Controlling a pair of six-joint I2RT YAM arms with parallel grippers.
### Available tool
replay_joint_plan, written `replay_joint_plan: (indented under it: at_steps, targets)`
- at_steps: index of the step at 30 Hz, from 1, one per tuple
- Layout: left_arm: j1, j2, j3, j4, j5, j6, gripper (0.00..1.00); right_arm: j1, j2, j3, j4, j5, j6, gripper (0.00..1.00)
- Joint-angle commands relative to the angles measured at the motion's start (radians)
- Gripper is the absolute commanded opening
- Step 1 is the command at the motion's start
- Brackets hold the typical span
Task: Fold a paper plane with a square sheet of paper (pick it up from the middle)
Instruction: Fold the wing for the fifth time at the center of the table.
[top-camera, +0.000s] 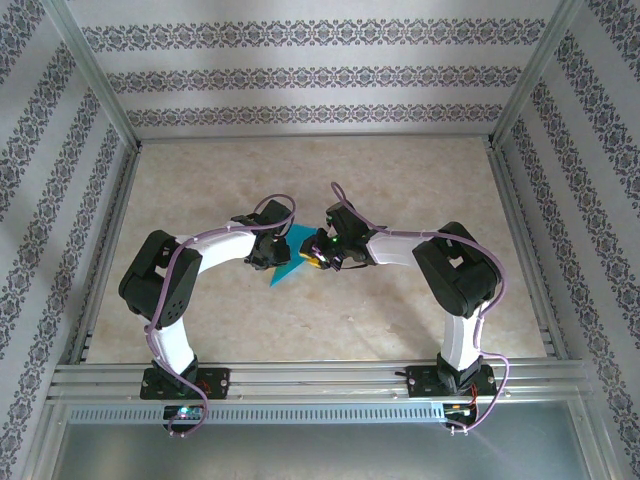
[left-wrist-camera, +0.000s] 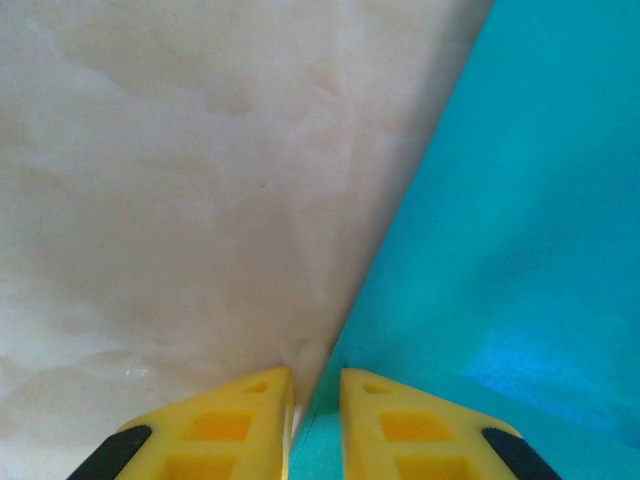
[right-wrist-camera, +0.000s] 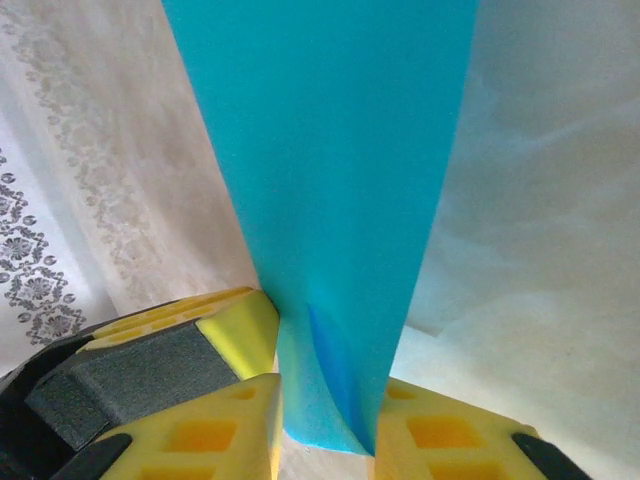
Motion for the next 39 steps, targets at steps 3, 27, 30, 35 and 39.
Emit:
replay_joint_plan:
  at_steps: [3,27,30,35,39]
  targets:
    - [0.009,0.019,0.007,-0.041,-0.013,0.000,0.20,-0.023,0.050,0.021,0.026,-0.028,0.014,0.25]
    - [0.010,-0.147,0.044,-0.035,-0.013,0.085,0.34,-0.062,-0.087,-0.074,0.055,0.083,-0.021,0.03]
    - [-0.006,-0.222,-0.006,0.080,0.056,0.153,0.45,-0.068,-0.163,-0.123,0.038,0.147,-0.015,0.03]
    - [-0.090,-0.306,-0.133,0.329,0.116,0.335,0.64,-0.078,-0.263,-0.207,0.013,0.239,0.045,0.03]
    - [-0.139,-0.316,-0.212,0.503,0.166,0.454,0.69,-0.091,-0.315,-0.272,0.019,0.280,0.137,0.02]
